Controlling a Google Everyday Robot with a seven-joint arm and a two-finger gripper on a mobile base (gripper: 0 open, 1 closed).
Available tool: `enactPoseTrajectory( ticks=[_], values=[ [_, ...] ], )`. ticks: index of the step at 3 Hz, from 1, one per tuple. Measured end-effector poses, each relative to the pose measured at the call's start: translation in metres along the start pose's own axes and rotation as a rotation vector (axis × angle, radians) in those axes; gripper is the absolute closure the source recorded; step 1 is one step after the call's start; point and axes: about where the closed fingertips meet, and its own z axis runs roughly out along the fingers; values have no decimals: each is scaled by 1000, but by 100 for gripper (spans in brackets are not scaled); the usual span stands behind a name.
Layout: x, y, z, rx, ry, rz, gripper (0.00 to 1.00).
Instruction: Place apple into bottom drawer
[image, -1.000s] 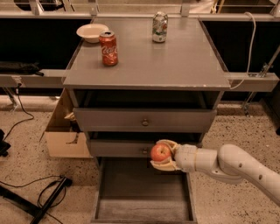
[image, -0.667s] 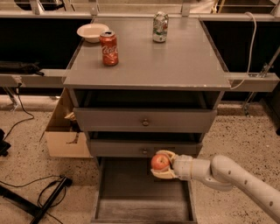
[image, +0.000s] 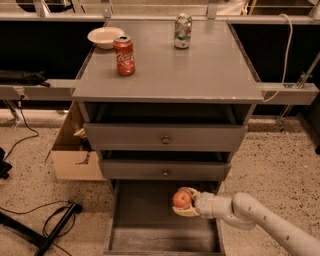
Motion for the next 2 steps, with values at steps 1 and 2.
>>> enactPoseTrajectory(
  ticks=[1, 2],
  values=[
    [0, 0, 0, 0, 0, 0, 100],
    [50, 7, 36, -44, 37, 21, 100]
  ],
)
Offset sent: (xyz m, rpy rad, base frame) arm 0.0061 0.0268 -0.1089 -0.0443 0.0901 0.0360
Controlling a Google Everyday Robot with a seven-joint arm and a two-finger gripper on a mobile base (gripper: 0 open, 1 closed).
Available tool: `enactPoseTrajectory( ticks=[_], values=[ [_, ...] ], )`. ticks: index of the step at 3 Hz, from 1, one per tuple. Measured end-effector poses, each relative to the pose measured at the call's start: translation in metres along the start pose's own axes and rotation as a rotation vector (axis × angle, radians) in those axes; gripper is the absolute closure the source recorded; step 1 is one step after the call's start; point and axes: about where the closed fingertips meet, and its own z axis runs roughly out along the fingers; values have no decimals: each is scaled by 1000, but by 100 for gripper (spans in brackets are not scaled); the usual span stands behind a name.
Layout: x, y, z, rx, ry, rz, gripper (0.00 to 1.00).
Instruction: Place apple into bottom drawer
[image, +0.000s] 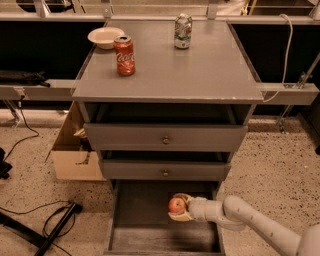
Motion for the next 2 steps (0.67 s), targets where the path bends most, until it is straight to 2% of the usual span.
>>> enactPoseTrajectory(
  ticks=[1, 2],
  values=[
    [52, -1, 29, -28, 23, 15, 100],
    [105, 1, 48, -35, 81, 38, 100]
  ],
)
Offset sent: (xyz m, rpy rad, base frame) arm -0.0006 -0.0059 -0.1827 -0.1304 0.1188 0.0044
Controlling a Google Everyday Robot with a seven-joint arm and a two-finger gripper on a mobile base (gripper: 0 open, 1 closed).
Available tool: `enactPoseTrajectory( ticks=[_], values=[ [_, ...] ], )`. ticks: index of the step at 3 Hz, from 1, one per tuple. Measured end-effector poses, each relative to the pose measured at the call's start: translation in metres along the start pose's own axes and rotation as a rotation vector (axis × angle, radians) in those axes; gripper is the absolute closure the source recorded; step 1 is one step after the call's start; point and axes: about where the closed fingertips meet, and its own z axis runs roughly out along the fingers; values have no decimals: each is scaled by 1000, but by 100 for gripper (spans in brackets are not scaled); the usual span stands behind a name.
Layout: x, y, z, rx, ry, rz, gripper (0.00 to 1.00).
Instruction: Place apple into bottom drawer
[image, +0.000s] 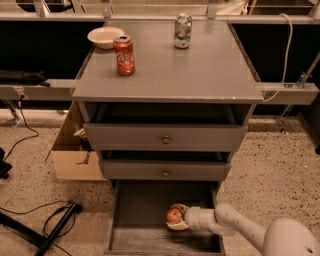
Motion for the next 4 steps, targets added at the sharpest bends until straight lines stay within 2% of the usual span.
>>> enactPoseTrajectory(
  ticks=[1, 2, 4],
  values=[
    [45, -2, 5, 30, 48, 50, 100],
    [48, -2, 6, 32, 50, 53, 100],
    [48, -2, 6, 32, 49, 53, 54]
  ],
)
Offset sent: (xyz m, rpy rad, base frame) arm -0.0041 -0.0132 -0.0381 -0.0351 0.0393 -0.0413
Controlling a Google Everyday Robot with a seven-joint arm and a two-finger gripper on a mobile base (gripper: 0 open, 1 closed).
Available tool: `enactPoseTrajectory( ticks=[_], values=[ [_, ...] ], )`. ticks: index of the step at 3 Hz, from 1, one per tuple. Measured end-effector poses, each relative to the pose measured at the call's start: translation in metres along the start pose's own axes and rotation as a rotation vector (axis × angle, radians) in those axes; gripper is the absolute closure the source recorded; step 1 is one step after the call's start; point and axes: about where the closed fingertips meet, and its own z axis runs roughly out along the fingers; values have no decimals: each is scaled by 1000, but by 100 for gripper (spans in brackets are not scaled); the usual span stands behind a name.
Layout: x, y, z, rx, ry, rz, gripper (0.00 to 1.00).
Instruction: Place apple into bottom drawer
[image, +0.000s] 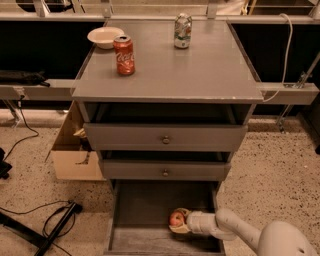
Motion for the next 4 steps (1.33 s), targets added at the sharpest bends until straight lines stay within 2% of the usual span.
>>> enactPoseTrajectory(
  ticks=[1, 2, 3, 4],
  values=[
    [0, 0, 0, 0, 0, 0, 23],
    [0, 0, 0, 0, 0, 0, 0],
    [-3, 2, 0, -6, -9, -5, 0],
    [-18, 9, -5, -35, -66, -38, 0]
  ],
)
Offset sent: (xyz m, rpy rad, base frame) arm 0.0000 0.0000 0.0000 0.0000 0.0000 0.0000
